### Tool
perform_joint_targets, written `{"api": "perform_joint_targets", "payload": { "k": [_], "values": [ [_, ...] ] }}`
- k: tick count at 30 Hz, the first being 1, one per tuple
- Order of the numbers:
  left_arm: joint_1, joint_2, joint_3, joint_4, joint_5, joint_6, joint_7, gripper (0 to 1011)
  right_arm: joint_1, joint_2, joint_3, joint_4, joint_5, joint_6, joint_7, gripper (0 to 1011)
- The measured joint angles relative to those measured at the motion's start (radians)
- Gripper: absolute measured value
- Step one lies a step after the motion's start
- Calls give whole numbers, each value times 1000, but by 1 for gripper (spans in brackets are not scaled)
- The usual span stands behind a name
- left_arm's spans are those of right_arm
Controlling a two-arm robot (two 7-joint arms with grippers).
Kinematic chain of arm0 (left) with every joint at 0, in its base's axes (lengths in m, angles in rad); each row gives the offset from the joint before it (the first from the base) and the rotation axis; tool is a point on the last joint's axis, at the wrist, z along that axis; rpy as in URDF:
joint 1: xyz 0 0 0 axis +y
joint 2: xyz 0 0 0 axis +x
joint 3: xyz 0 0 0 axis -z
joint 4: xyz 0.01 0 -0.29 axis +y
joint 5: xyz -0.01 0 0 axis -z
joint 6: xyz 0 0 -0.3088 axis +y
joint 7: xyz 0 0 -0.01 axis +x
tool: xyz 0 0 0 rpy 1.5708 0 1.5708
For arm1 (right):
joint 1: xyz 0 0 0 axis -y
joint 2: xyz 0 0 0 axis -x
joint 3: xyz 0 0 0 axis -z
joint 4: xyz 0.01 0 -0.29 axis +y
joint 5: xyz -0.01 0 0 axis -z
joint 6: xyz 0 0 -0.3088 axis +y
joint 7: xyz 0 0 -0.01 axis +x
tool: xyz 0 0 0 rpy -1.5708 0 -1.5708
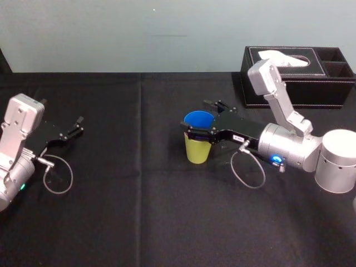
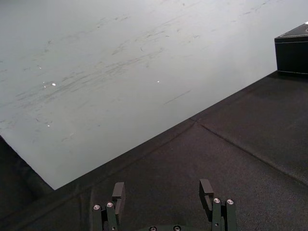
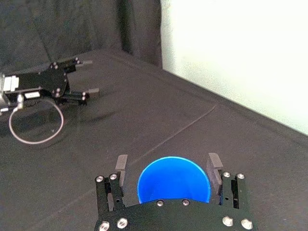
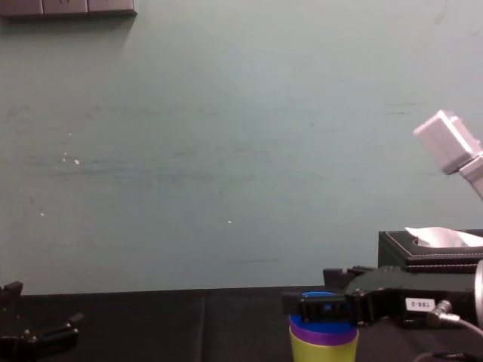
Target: Stack the three plastic cups sequentially using one hand.
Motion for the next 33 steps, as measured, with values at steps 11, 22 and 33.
{"api": "perform_joint_targets", "payload": {
  "k": [11,22,33],
  "values": [
    [0,0,0,0,0,0,0,1011,-87,8,80,-94,18,-27,-93,1003],
    [0,0,0,0,0,0,0,1011,-168,-12,161,-125,-2,-67,-206,1003],
    [0,0,0,0,0,0,0,1011,-206,-45,181,-83,-134,-97,-354,1003]
  ]
}}
